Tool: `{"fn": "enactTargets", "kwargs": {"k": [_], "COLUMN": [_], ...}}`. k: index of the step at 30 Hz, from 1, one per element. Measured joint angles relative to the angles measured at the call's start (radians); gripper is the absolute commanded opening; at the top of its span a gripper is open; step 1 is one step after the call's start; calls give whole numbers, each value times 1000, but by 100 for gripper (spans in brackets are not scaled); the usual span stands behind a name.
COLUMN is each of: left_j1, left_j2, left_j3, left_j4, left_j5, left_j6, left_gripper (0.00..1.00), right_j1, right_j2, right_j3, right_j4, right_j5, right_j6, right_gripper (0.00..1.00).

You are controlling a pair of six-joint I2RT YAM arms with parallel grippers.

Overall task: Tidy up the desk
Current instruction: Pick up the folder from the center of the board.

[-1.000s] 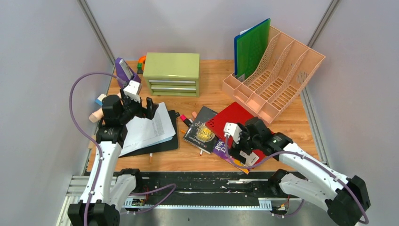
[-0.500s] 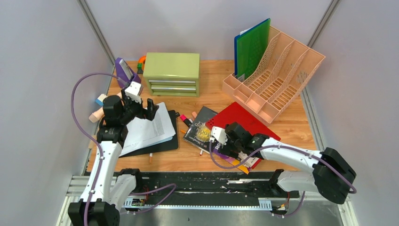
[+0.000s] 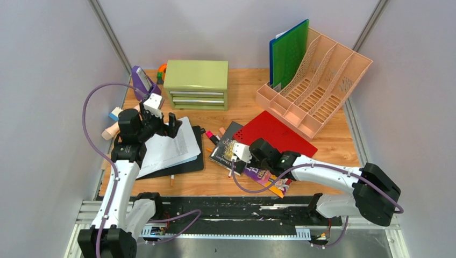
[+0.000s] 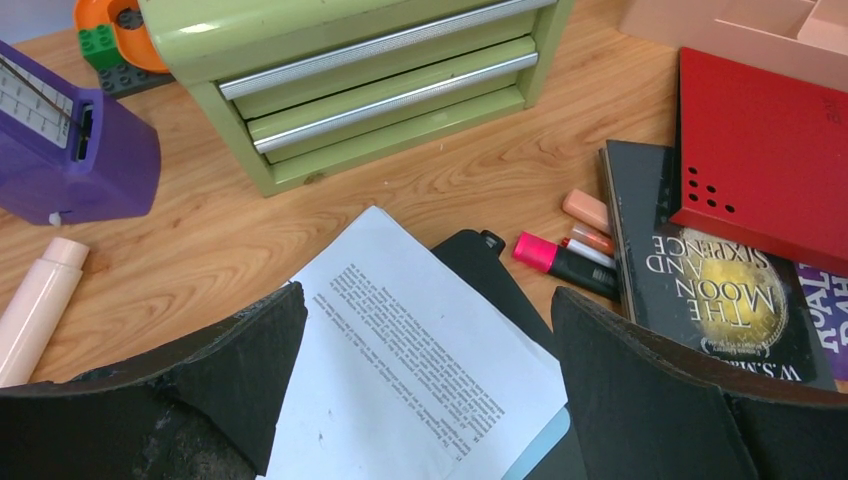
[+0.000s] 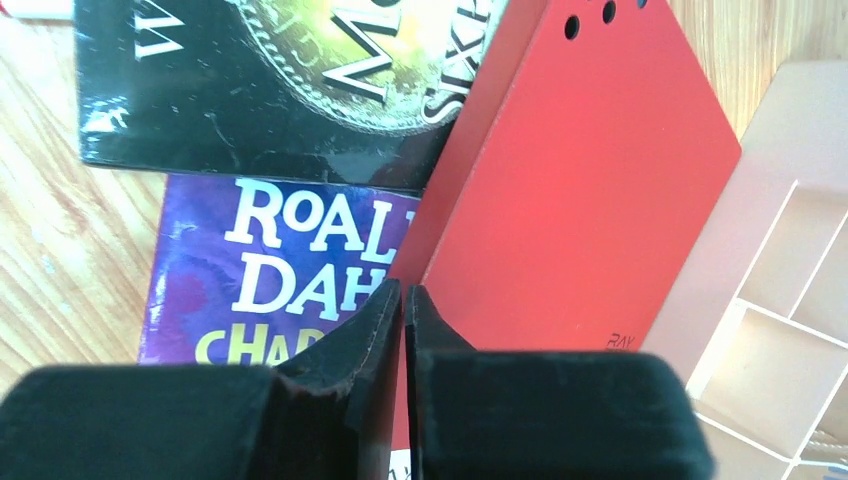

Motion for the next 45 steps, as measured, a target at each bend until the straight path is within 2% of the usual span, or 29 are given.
{"fn": "enactTargets", "kwargs": {"k": [2, 4, 10, 13, 16, 23, 32, 45], "left_j1": [0, 0, -3, -34, -103, -278, -459, -558], "left_j2": [2, 4, 27, 63, 116, 270, 531, 898], "left_j3": [0, 0, 3, 35, 88, 167, 319, 621], "left_j4": [0, 0, -2, -23, -42, -52, -50, -41], "left_j5": [3, 5, 26, 32, 45, 85, 96, 85], "left_j6": [0, 0, 6, 28, 58, 95, 103, -20], "left_gripper": [100, 100, 100, 100, 100, 100, 100, 100], "right_j1": [16, 32, 57, 40, -3, -185, -361, -385], "right_j2": [0, 0, -22, -73, -163, -382, -647, -646], "right_j3": [6, 16, 56, 56, 51, 6, -56, -178], "right_j4": [-2, -6, -19, -49, -110, -251, -439, -554], "right_j5": [-7, -24, -33, -27, -50, -189, -259, -261], "right_j6": [-6, -7, -6, -11, -11, -44, -143, -220], "right_gripper": [5, 9, 47, 59, 65, 68, 70, 70]}}
